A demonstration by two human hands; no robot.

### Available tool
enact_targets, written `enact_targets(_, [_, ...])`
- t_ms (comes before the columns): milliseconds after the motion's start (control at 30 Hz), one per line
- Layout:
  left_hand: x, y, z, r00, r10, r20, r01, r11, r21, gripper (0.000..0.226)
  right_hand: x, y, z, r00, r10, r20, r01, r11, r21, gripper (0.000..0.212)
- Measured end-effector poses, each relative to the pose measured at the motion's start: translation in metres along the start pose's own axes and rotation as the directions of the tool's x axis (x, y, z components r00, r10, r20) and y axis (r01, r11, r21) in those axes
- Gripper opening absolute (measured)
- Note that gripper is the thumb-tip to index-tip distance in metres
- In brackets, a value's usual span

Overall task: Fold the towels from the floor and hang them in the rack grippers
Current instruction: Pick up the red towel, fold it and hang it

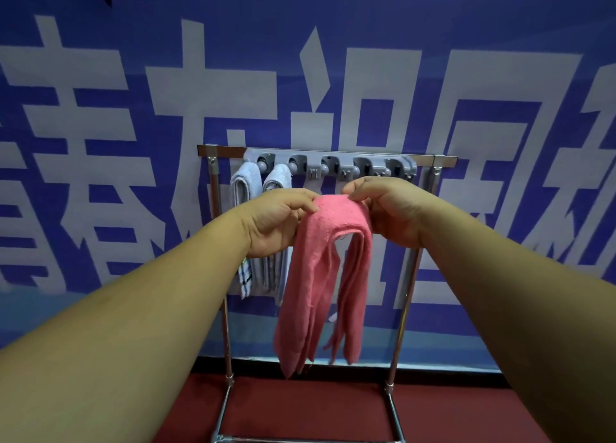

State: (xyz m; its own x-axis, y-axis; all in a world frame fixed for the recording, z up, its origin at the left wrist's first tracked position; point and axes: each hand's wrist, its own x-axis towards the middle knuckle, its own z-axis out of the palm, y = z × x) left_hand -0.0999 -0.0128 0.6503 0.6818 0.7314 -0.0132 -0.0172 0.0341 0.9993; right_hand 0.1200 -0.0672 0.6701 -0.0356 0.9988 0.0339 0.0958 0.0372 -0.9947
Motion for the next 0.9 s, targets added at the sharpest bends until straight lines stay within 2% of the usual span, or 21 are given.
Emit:
enact_targets(167, [0.031,0.009,-0.002,0.987,0.008,-0.158,0.008,0.995,0.102,0.026,0.035,0.007,-0.002,0.988,-0.098,-0.122,0.095,0.995,-0.025,0.021])
enact_targets(300, [0.064,0.026,-0.018,0.960,0.086,-0.267,-0.026,0.976,0.218,0.028,0.069,0.001,-0.006,0.963,-0.186,-0.195,0.165,0.979,-0.120,0.023])
enact_targets(433, [0.093,0.050,-0.035,0.955,0.125,-0.268,-0.026,0.939,0.343,0.030,0.104,-0.015,-0.011,0.933,-0.283,-0.221,0.225,0.940,-0.256,0.023])
enact_targets(600, [0.125,0.071,-0.048,0.940,0.205,-0.274,-0.038,0.858,0.512,0.024,0.142,-0.031,-0.013,0.927,-0.318,-0.199,0.197,0.864,-0.463,0.021])
enact_targets(767, [0.160,0.075,-0.063,0.890,0.250,-0.381,-0.007,0.843,0.538,0.027,0.182,-0.038,-0.014,0.914,-0.344,-0.214,0.155,0.786,-0.598,0.021])
enact_targets(833, [0.168,0.074,-0.066,0.886,0.260,-0.383,0.075,0.736,0.672,0.020,0.195,-0.037,-0.016,0.918,-0.338,-0.208,0.120,0.736,-0.666,0.019])
enact_targets(900, [0.170,0.072,-0.064,0.898,0.262,-0.354,0.183,0.510,0.841,0.010,0.202,-0.034,-0.016,0.929,-0.320,-0.187,0.082,0.668,-0.740,0.017])
